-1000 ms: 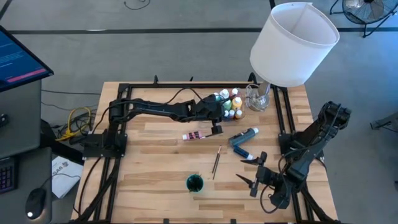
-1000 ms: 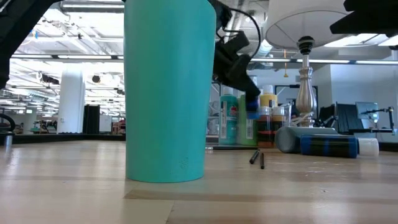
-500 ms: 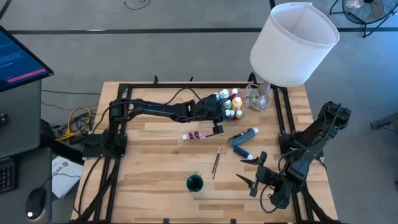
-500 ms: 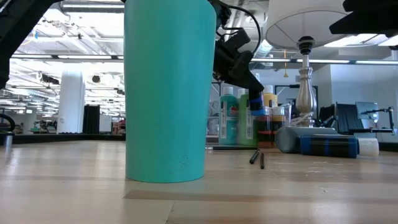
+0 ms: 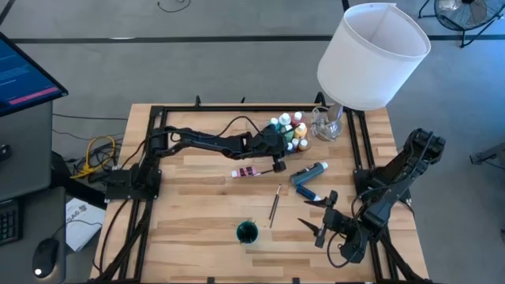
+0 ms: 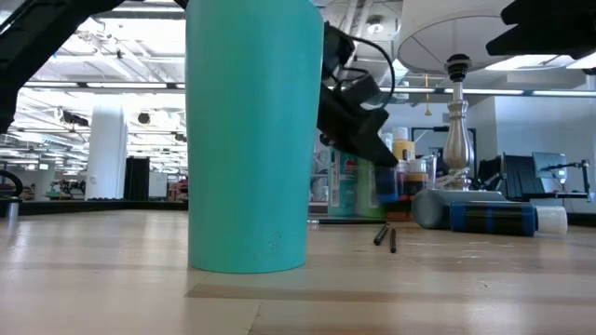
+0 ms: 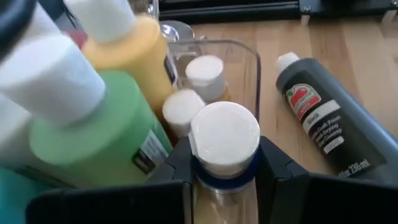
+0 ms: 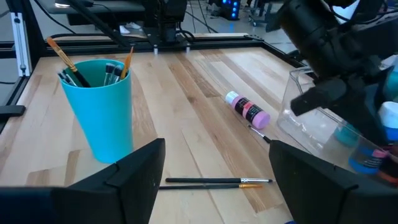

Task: Pick & Place Paint Supplies
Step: Put the small blue paint bottle into the transparent bin

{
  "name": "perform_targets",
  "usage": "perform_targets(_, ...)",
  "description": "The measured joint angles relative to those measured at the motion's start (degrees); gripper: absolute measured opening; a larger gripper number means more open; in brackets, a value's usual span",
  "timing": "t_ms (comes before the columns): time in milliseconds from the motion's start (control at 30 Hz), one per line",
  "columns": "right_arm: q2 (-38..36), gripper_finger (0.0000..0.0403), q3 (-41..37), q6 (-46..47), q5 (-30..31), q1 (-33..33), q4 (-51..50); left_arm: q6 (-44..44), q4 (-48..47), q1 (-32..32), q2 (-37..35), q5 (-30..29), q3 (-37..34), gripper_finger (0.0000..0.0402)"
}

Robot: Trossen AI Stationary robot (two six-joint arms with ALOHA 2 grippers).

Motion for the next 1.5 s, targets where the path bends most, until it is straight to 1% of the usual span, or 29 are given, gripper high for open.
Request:
perform_targets(300, 0.0, 0.0281, 0.0, 0.0, -0.1, 0.1, -0.7, -0.3, 1.0, -0.3, 0.6, -0.9, 0.1, 0.0047)
perform_targets(600, 0.0, 0.0281, 0.0, 0.9, -0.2, 0.1, -1.0, -1.7, 1.7, -0.3, 1.1, -0.3, 0.1, 0.0048)
perform_targets(700, 0.0, 0.0281, 0.0, 0.9, -0.2, 0.1, -1.0, -1.7, 1.7, -0.3, 1.1, -0.3, 0.1, 0.0056)
perform_targets(867, 0.0, 0.0281, 0.0, 0.9, -0.2, 0.0, -1.0, -1.8, 1.6, -0.3, 1.1, -0.1, 0.1, 0.0082)
perform_targets(967, 0.0, 0.0282, 0.0, 0.9, -0.2, 0.0, -1.0, -1.8, 1.6, -0.3, 1.1, -0.1, 0.1, 0.0088)
perform_targets(1500, 0.0, 0.0282, 0.0, 0.9, -0.2, 0.0, -1.0, -1.7, 1.1, -0.2, 1.4, -0.1, 0.1, 0.0088)
